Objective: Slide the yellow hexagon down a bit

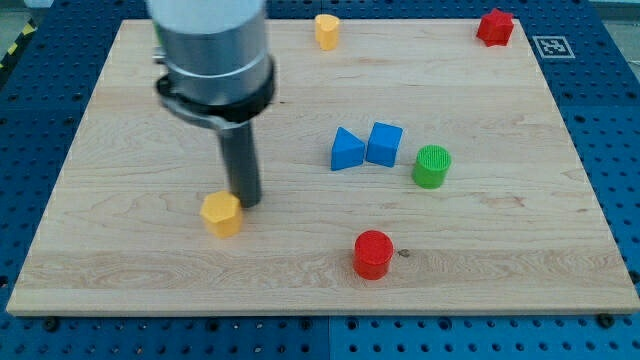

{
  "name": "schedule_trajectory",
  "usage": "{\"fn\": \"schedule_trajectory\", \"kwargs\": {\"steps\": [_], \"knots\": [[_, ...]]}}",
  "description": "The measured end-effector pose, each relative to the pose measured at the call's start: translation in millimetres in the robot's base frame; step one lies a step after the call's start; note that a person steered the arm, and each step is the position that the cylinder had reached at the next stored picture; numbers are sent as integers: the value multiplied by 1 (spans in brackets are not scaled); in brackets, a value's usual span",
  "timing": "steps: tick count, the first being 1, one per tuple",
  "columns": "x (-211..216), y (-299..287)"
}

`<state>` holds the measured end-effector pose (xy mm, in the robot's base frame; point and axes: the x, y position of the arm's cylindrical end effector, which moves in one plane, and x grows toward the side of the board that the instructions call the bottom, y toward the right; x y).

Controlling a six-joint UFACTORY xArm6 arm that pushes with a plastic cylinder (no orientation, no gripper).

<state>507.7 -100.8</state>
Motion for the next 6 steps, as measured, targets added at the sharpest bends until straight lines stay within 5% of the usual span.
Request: {"fn": "schedule_trajectory", "kwargs": {"steps": [2,3,4,6], "knots": [[13,-60],[-29,-60],[-27,-47],[22,-16]]}}
